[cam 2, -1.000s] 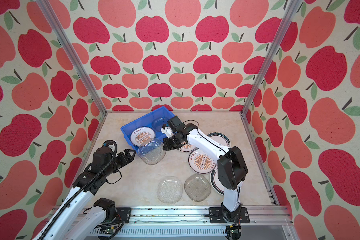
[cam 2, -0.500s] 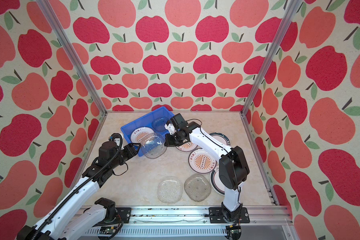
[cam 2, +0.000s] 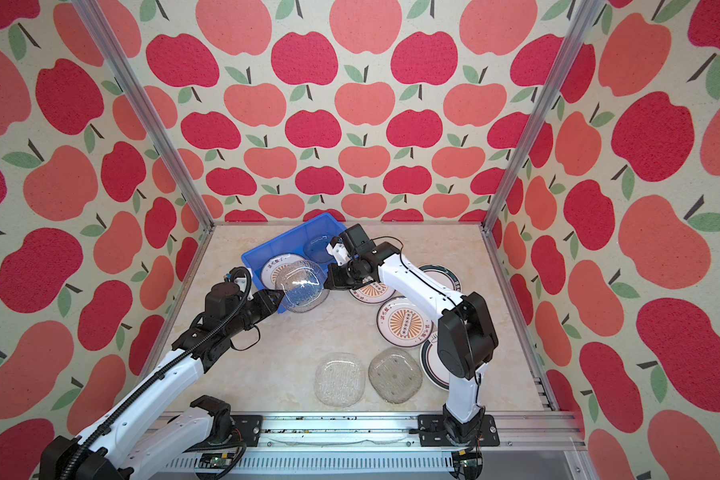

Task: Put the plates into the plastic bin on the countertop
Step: 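Lift the glass plate with the right gripper and carry it over the bin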

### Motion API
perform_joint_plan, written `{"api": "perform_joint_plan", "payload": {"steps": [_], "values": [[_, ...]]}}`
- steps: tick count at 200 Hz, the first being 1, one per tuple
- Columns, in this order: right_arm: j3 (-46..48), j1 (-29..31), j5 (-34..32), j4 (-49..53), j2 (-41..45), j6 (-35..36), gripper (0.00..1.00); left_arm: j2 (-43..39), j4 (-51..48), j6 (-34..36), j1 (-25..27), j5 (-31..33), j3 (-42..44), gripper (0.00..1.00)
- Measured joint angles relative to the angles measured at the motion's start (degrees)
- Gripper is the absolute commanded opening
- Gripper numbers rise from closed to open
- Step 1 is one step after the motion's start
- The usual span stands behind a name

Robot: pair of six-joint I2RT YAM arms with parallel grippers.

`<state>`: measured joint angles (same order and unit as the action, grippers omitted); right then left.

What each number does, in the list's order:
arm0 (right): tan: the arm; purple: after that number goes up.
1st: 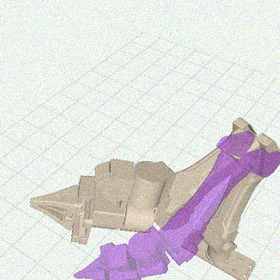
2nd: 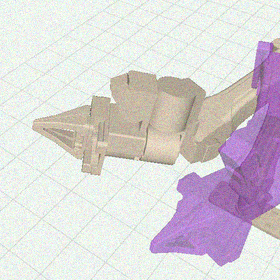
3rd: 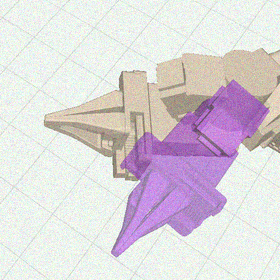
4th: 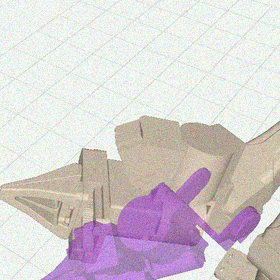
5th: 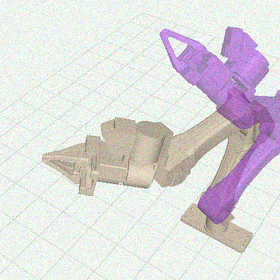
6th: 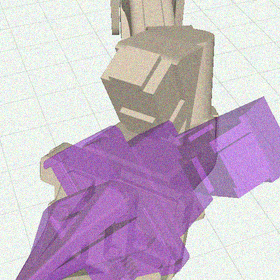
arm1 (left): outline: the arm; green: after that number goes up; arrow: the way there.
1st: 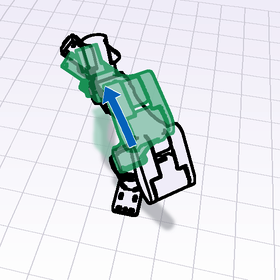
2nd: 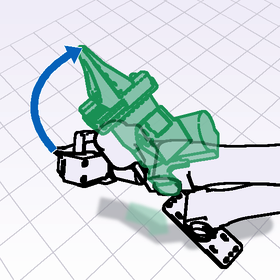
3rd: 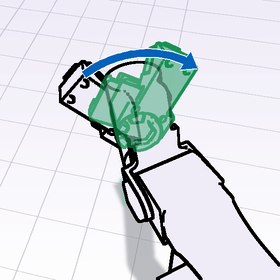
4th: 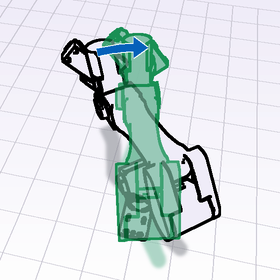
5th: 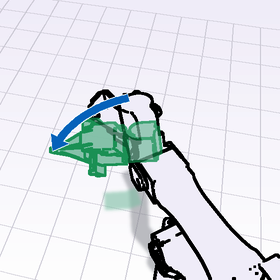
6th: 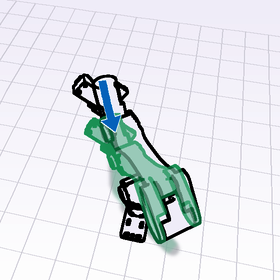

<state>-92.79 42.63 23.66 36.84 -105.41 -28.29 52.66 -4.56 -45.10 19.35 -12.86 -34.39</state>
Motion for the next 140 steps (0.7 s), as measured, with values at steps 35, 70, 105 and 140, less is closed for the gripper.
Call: {"api": "perform_joint_plan", "payload": {"steps": [35,70,105,140], "values": [[0.0,0.0,0.0,0.0,-0.4,-0.1,0.00,1.2,0.2,-0.3,0.0,0.0,0.0,0.09],[0.0,0.1,-0.8,0.0,-0.7,-0.2,0.00,4.3,0.1,-0.6,-0.3,0.4,-0.9,0.00],[-0.9,0.0,-1.8,0.0,-0.7,-0.2,0.21,6.7,0.1,-0.4,-0.4,0.7,-3.1,0.00],[-3.0,-0.7,-2.2,-0.4,-0.7,0.0,0.47,11.8,-1.9,-0.4,-1.9,1.6,-8.4,0.00]]}}
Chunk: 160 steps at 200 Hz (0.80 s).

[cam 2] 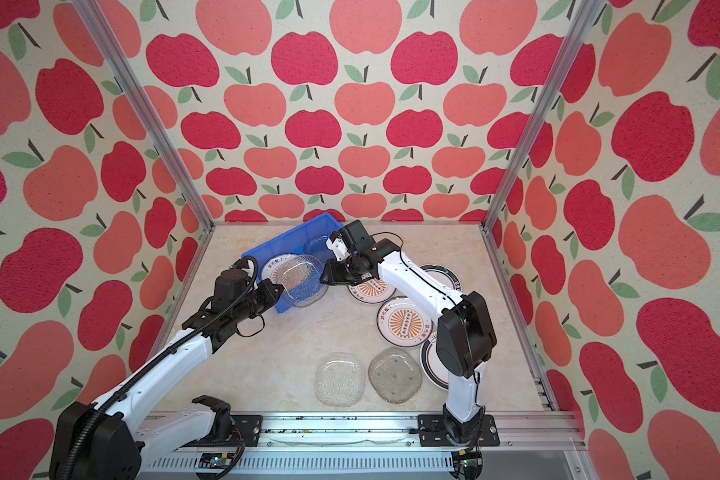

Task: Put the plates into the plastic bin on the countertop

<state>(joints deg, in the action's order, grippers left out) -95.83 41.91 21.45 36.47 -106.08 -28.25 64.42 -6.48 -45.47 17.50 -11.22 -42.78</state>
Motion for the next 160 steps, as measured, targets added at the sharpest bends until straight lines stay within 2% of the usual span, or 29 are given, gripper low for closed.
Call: {"api": "perform_joint_plan", "payload": {"steps": [26,55,82,125,160], "values": [[0.9,-3.3,-1.4,-2.4,2.2,-0.5,0.51,6.6,-1.7,1.0,-1.3,0.3,-7.6,0.00],[4.7,-9.4,-2.9,-6.4,8.9,-2.0,0.51,14.9,-2.2,2.3,-2.4,0.2,-16.6,0.00],[4.7,-14.0,-3.1,-8.7,11.6,-2.8,0.51,25.0,-2.6,3.0,-3.9,-0.4,-25.7,0.00],[4.6,-16.1,-0.9,-9.0,10.1,-4.0,0.51,41.9,-4.1,3.0,-6.1,-3.3,-39.2,0.00],[4.6,-17.3,0.8,-9.0,9.8,-4.7,0.51,49.5,-5.1,2.7,-6.4,-5.2,-44.2,0.00]]}}
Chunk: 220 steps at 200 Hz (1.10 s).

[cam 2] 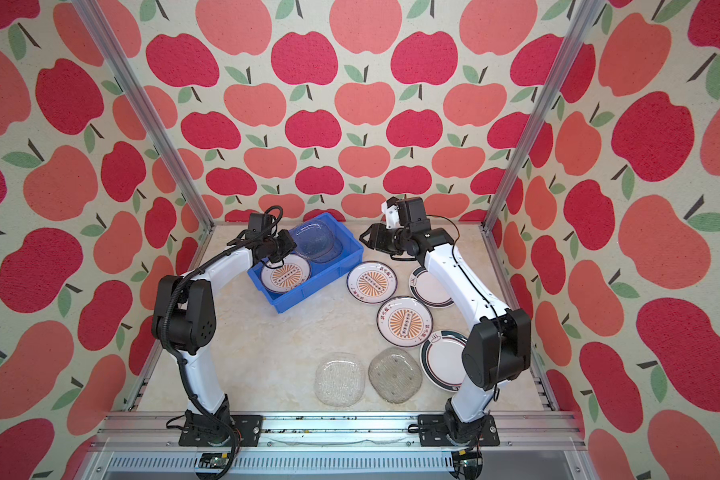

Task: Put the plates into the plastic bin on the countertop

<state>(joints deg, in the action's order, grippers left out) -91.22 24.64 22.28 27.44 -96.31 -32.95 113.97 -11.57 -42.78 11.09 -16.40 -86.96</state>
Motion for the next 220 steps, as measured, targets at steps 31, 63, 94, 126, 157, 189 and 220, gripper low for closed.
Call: {"api": "perform_joint_plan", "payload": {"steps": [31,63,94,126,157,189,220], "values": [[0.0,-1.2,1.5,0.0,0.0,-0.2,0.51,4.3,-1.2,-0.3,0.2,-1.0,-3.5,0.00],[0.1,-1.8,2.8,-0.2,0.0,-0.4,0.51,8.3,-2.6,-0.9,0.6,-1.1,-8.1,0.00],[0.3,-2.1,3.7,-0.9,0.0,-0.6,0.51,11.6,-3.4,-1.4,1.2,-1.0,-11.1,0.00],[0.9,-2.4,4.2,-0.9,0.0,-0.6,0.51,12.8,-3.7,-2.8,1.5,-0.9,-11.3,0.00],[1.0,-2.6,4.5,-1.0,0.0,-0.6,0.51,13.9,-3.7,-4.1,1.6,-0.5,-12.0,0.00],[1.1,-2.6,4.7,-1.1,0.0,-0.6,0.51,15.1,-3.6,-5.4,1.5,-0.4,-12.5,0.00],[1.4,-2.7,4.9,-1.3,0.0,-0.6,0.51,15.6,-3.5,-6.4,1.5,-0.1,-13.5,0.00]]}}
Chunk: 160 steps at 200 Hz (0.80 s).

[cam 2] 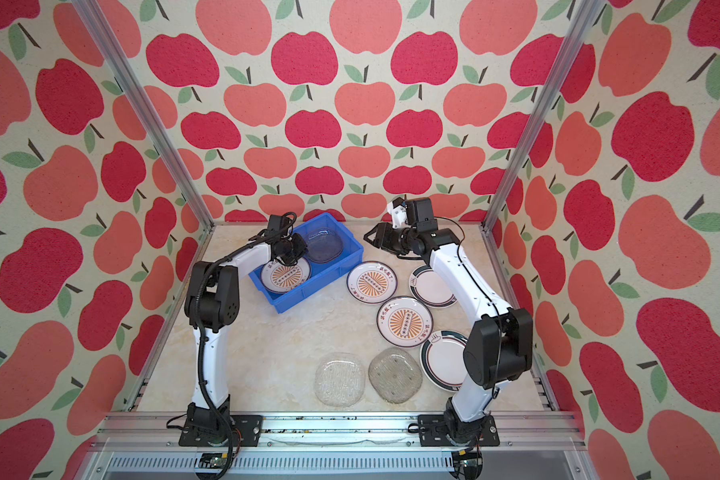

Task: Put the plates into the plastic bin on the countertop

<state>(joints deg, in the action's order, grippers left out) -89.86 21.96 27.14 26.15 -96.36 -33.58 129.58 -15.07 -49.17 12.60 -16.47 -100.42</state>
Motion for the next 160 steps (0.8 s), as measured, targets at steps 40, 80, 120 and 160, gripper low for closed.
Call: {"api": "perform_joint_plan", "payload": {"steps": [40,80,120,160], "values": [[0.0,0.0,0.2,-0.7,0.0,-0.2,0.51,0.5,0.0,-0.9,0.0,0.6,-0.7,0.07],[0.0,0.0,0.7,-1.2,0.0,-0.5,0.51,0.5,0.0,-1.0,0.0,1.0,-0.7,0.21],[0.2,0.0,0.7,-1.2,0.0,-0.6,0.51,0.5,0.0,-0.9,0.0,1.1,-0.7,0.29],[0.2,0.0,0.7,-1.2,0.0,-0.6,0.51,0.5,0.0,-0.4,0.0,1.7,-0.7,0.32]]}}
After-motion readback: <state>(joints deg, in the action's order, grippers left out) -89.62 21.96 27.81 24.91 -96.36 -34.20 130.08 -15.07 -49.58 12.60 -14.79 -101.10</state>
